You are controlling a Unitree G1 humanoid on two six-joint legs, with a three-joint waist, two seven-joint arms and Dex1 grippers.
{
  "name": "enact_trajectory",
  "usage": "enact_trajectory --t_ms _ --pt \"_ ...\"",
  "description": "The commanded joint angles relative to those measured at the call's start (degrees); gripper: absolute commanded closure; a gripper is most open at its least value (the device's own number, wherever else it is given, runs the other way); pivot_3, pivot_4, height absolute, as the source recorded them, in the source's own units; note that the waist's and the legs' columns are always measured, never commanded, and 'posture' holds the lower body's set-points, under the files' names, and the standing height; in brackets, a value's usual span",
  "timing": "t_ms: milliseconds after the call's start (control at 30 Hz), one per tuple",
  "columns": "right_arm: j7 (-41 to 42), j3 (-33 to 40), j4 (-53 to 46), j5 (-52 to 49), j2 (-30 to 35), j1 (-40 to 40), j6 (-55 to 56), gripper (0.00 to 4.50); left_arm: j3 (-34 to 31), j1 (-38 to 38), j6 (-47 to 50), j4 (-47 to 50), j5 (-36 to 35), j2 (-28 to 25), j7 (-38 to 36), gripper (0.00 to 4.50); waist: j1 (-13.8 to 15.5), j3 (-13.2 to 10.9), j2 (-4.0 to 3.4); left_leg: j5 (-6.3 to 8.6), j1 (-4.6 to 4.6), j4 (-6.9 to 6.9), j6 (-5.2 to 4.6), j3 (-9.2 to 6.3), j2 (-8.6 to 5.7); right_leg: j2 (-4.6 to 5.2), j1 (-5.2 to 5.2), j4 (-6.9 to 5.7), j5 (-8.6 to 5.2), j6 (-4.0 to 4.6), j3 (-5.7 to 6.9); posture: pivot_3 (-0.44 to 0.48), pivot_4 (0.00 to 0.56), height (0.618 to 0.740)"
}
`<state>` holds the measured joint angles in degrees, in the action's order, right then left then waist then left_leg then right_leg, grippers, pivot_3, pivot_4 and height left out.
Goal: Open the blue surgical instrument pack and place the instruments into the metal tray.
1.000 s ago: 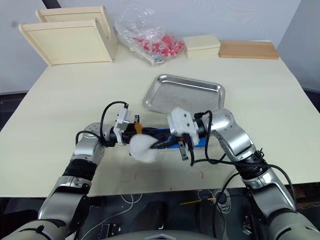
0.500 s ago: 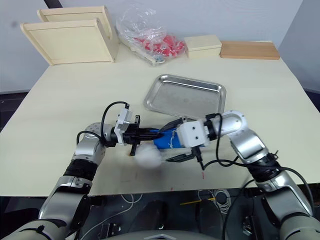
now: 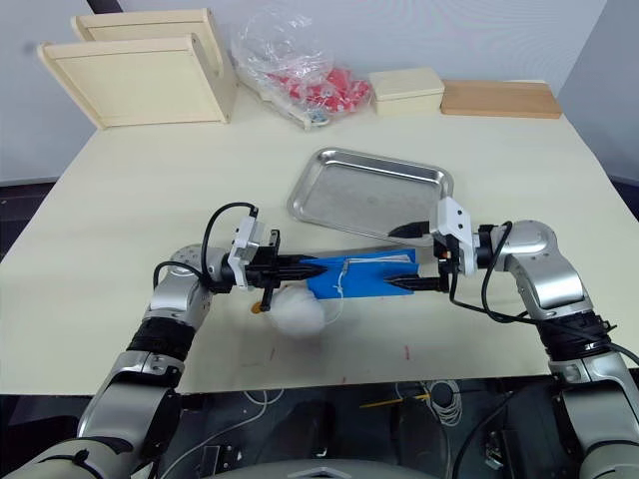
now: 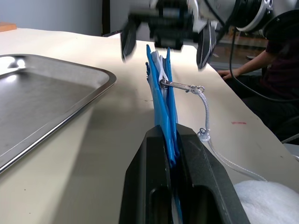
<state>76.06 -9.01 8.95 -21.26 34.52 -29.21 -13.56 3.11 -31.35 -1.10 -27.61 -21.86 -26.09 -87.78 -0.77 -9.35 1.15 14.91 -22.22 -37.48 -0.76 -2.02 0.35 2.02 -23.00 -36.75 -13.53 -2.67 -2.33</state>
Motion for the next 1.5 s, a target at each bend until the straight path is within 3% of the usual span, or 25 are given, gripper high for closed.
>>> enact_trajectory --t_ms 33,233,367,400,433,467,567,600,833,867,933,1033,1200,1500 --pt "1.25 1.26 -0.55 -2.20 -0.86 -0.21 -0.77 0.03 0.57 0.02 -0.50 -0.31 0.96 -0.88 -0.91 4.50 0.01 0.00 0.00 0.00 0.00 0.00 0.00 0.00 0.00 0.00 0.00 -0.01 0.00 0.00 0.00 0.000 0.150 0.740" --pt "1.13 1.74 -0.31 -3.97 -2.61 -0.07 -4.21 0.03 0.42 0.28 -0.52 -0.09 1.00 -1.49 -1.06 4.50 -0.01 0.00 0.00 0.00 0.01 0.00 0.00 -0.02 0.00 0.00 0.00 -0.03 0.00 0.00 0.00 0.000 0.150 0.740" --pt "0.91 2.06 -0.01 -4.14 -3.26 -0.04 -4.17 1.77 0.43 0.15 -0.39 -0.07 0.95 -1.70 -1.08 4.50 -0.02 0.00 0.00 0.00 0.02 0.00 0.00 -0.04 0.00 0.00 0.00 -0.03 0.00 0.00 -0.01 0.000 0.150 0.740" --pt "1.06 1.95 0.52 -3.69 -3.22 0.11 -3.28 1.88 0.48 0.18 -0.42 -0.06 0.99 -1.71 -1.07 4.50 0.01 0.00 0.00 0.00 0.02 0.00 0.00 -0.04 0.00 0.00 0.00 -0.02 0.00 0.00 -0.01 0.000 0.150 0.740" --pt "0.94 2.11 0.83 -3.61 -3.37 0.22 -2.95 2.56 0.51 0.23 -0.38 0.00 0.98 -1.69 -1.04 4.50 0.02 0.00 0.00 0.00 0.01 0.00 0.00 -0.03 0.00 0.00 0.00 -0.02 0.00 -0.01 0.00 0.000 0.150 0.740" --pt "0.80 2.24 1.04 -3.57 -3.51 0.31 -2.75 2.73 0.55 0.35 -0.38 0.14 0.98 -1.68 -1.03 4.50 0.03 0.00 0.00 0.00 0.01 0.00 0.00 -0.03 0.00 0.00 0.00 -0.02 0.00 -0.01 0.00 0.000 0.150 0.740" --pt "0.75 2.04 1.93 -2.63 -3.70 0.47 -0.98 4.36 0.65 0.59 -0.23 0.54 0.85 -1.60 -0.95 4.50 0.02 0.00 0.00 0.00 0.01 0.00 0.00 -0.01 -0.01 0.00 0.00 -0.02 0.00 -0.01 0.00 0.000 0.150 0.740" --pt "0.75 1.98 2.30 -2.36 -3.78 0.47 -0.47 4.47 0.67 0.65 -0.22 0.63 0.82 -1.58 -0.93 4.50 0.02 0.00 0.00 0.00 0.01 0.00 0.00 -0.01 -0.01 0.00 0.00 -0.01 0.00 -0.01 0.00 0.000 0.150 0.740" --pt "0.99 1.89 4.33 -1.45 -3.82 -0.12 1.32 4.47 0.16 0.81 1.59 1.86 0.43 -1.94 0.34 4.50 0.00 0.00 0.00 0.01 0.01 0.00 -0.01 -0.02 -0.01 0.02 0.00 0.00 -0.01 -0.03 -0.02 0.000 0.150 0.740" --pt "1.12 1.78 4.49 -1.27 -3.74 -0.21 1.50 4.50 -0.08 0.86 2.11 2.30 0.50 -2.11 1.14 3.91 0.01 0.00 0.00 0.01 0.01 0.00 -0.01 -0.01 -0.01 0.02 0.00 -0.01 -0.01 -0.03 -0.02 0.000 0.150 0.740" --pt "1.44 1.78 4.77 -1.28 -3.65 -0.32 1.64 4.50 -0.87 1.22 3.32 3.80 0.01 -2.49 2.36 3.62 -0.02 0.00 0.00 0.01 0.02 -0.01 -0.01 -0.01 -0.01 0.02 0.00 -0.03 -0.01 -0.03 -0.03 0.000 0.150 0.740" --pt "1.78 1.96 5.03 -1.49 -3.52 -0.30 1.97 4.50 -2.24 2.30 4.55 6.32 -1.13 -3.21 3.83 2.04 0.10 0.00 0.00 0.01 0.04 -0.01 -0.01 -0.04 -0.01 0.02 0.00 -0.07 -0.01 -0.03 -0.03 0.000 0.150 0.740" --pt "2.22 2.15 4.98 -1.49 -3.11 -0.19 1.98 4.50 -4.95 5.60 7.37 12.57 -3.34 -6.05 5.60 0.11 0.00 0.00 0.00 0.01 0.05 -0.08 -0.01 -0.09 0.01 0.07 0.00 -0.08 0.06 -0.14 -0.15 0.000 0.150 0.740" --pt "2.69 2.04 5.63 -1.14 -3.01 0.21 2.61 4.50 -8.45 17.49 14.61 25.30 -8.84 -15.03 2.58 0.11 0.12 -0.02 -0.03 0.04 0.02 -0.08 -0.05 -0.12 0.06 0.13 -0.01 0.01 0.06 -0.16 -0.15 0.000 0.150 0.740"
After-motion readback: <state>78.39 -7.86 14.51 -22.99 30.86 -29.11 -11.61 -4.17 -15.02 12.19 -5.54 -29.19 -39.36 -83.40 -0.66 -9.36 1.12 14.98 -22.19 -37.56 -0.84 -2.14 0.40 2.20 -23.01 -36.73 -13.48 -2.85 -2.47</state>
